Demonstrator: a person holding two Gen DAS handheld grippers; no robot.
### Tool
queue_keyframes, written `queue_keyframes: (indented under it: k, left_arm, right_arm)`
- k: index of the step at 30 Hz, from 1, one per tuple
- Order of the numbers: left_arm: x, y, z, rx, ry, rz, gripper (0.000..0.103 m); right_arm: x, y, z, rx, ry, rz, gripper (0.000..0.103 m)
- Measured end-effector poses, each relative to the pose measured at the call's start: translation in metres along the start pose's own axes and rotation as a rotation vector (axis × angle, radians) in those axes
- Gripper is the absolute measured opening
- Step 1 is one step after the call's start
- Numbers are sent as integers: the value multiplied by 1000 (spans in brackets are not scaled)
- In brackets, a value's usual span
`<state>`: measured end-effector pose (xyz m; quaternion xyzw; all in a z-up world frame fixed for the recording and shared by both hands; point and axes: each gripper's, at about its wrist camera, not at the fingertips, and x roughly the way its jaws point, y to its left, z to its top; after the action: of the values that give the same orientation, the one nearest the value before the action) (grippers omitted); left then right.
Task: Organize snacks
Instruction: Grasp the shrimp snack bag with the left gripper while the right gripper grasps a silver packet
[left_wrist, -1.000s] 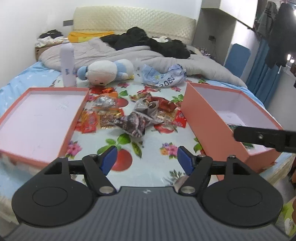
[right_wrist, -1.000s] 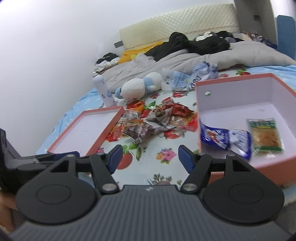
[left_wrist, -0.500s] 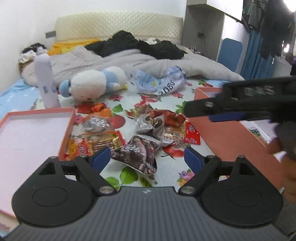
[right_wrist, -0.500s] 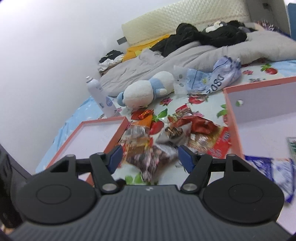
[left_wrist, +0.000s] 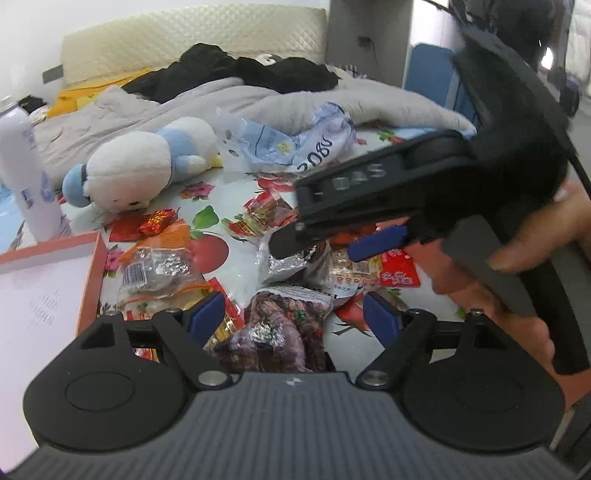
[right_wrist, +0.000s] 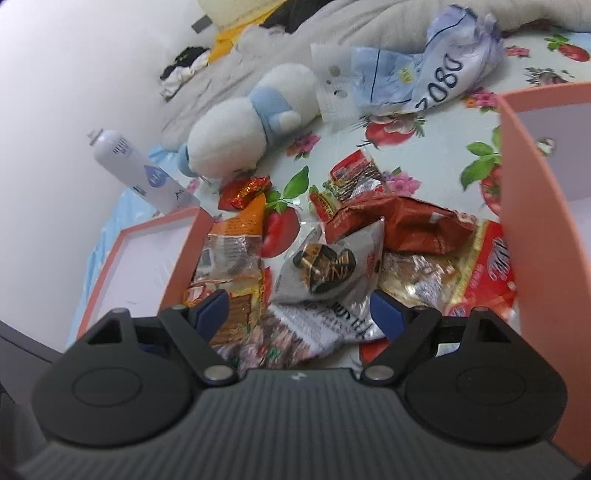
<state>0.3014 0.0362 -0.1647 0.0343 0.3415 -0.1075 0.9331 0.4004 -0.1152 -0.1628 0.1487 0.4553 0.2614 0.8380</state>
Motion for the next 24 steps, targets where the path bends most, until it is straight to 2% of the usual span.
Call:
queue_keyframes:
  k: [9,12,15,21,24]
  left_arm:
    - [27,2,-15,51,72,-4,84]
    - [29,4,-22,58,77,8,76]
    - [27,9,-24,26,66,9,69]
    - [17,0,-28,59,50,49,55]
    - [8,-3,-34,41,48,57,46]
  right_arm:
    - [36,-8,13,47,82,-60,85]
    - [46,-11,11,78,119,-30,85]
    - [46,-5,8,41,99,-46,85]
    - [36,-1,5,5,76,-53,76]
    - [21,-1,2,-9,53,-56,73]
